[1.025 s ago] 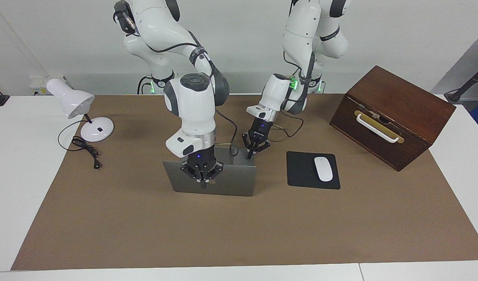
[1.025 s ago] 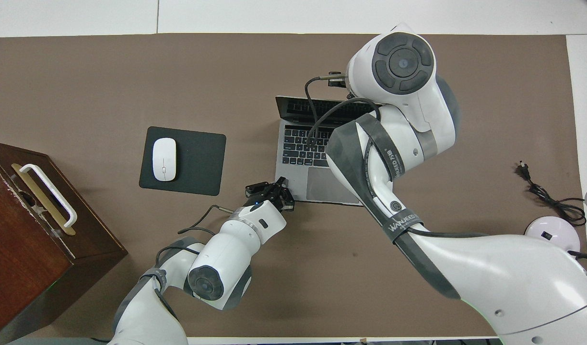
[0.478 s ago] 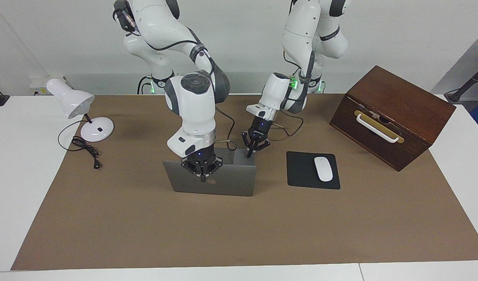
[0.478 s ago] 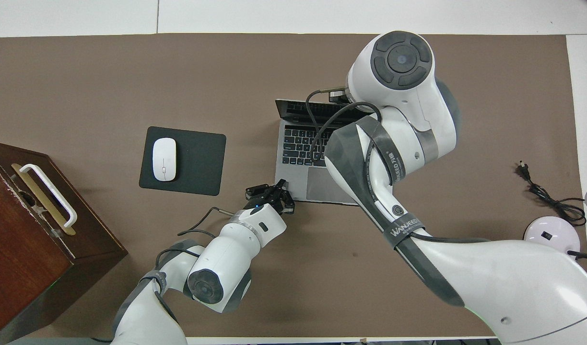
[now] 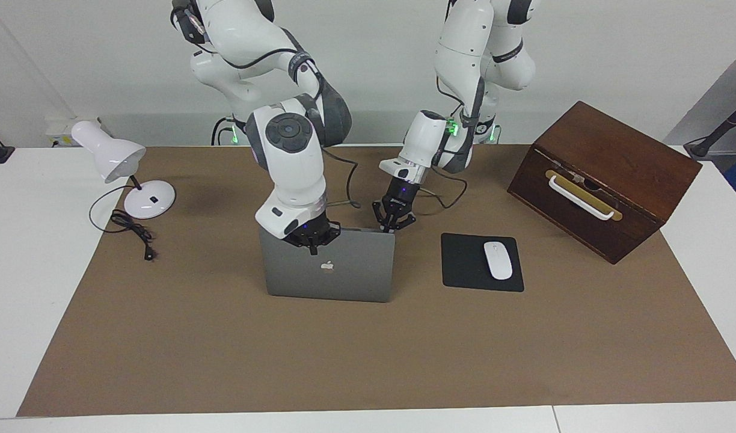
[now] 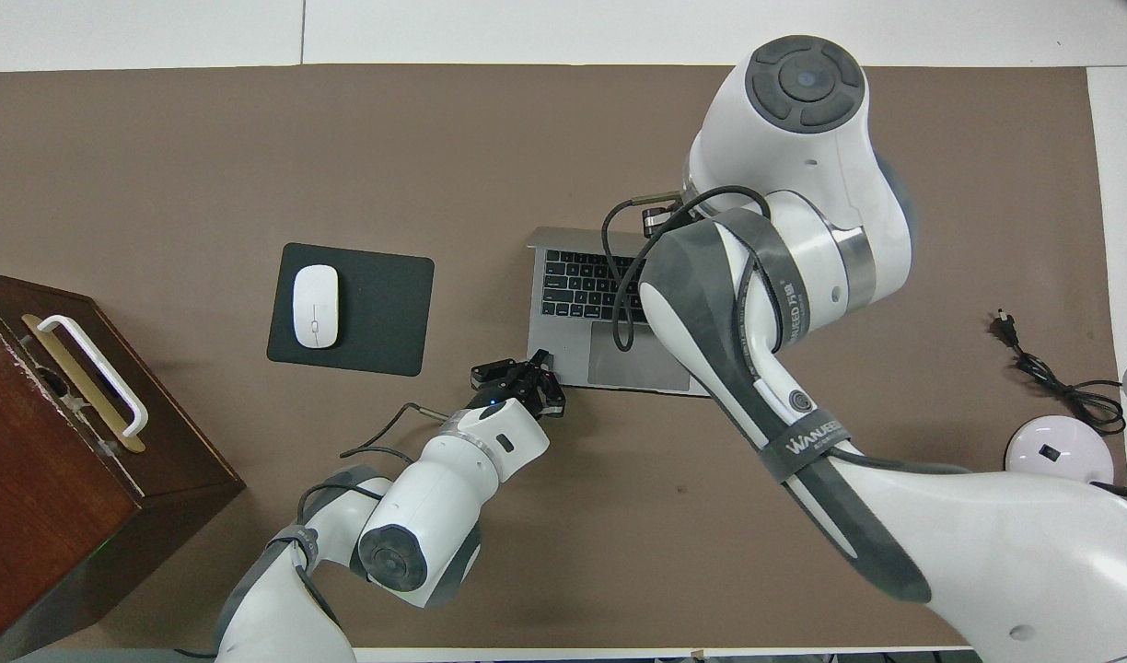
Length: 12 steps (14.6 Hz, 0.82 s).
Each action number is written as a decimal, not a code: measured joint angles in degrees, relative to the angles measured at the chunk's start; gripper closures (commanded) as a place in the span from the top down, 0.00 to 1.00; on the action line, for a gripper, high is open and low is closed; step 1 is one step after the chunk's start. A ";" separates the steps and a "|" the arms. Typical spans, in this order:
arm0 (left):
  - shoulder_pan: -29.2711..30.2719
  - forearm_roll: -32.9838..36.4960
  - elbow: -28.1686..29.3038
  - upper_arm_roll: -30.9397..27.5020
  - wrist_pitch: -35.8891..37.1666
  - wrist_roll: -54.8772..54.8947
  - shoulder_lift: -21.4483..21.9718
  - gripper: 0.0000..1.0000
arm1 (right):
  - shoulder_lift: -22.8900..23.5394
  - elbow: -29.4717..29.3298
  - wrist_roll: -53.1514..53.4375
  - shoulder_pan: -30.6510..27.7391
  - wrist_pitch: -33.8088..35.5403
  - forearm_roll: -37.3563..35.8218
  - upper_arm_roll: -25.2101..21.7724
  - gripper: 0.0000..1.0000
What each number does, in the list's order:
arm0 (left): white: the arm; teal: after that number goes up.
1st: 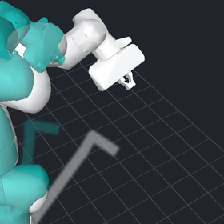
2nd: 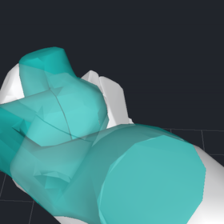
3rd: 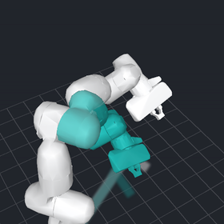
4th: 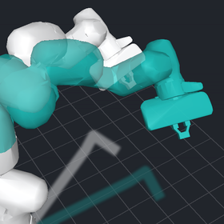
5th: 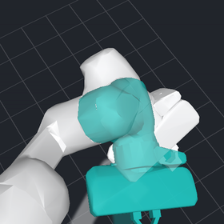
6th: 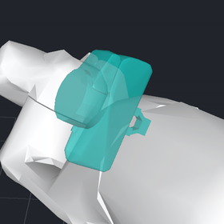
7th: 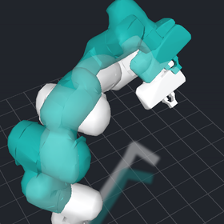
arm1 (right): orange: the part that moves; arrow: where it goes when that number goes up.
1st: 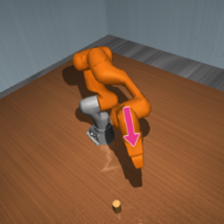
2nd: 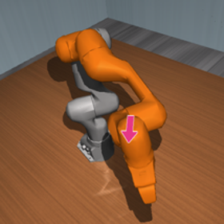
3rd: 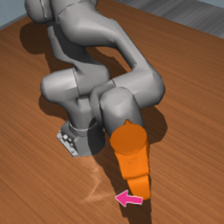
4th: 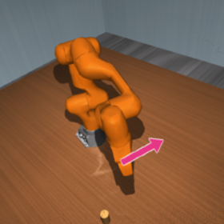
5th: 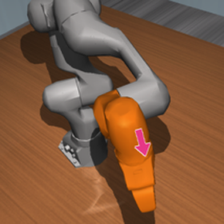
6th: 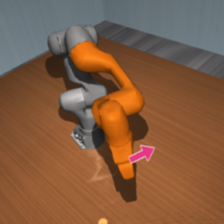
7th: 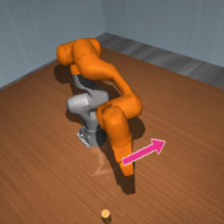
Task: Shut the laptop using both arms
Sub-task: 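Push the lid down with the right gripper while the left gripper holds the base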
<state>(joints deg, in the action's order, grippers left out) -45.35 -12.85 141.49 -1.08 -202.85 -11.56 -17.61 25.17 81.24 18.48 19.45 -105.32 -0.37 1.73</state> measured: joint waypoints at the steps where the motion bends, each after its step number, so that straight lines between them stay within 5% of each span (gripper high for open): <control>1: -0.04 0.00 0.16 0.00 -0.02 0.00 0.11 0.00 | 0.00 0.03 -0.88 -0.64 0.90 0.12 0.01 0.00; 12: -0.38 0.00 1.16 0.00 -0.10 1.27 0.81 0.00 | -0.67 7.66 -1.77 -1.49 -4.13 3.12 0.39 0.00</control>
<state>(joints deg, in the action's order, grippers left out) -45.72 -12.85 142.64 -1.09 -202.95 -10.28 -16.80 24.50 88.90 16.71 17.96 -109.45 2.75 2.12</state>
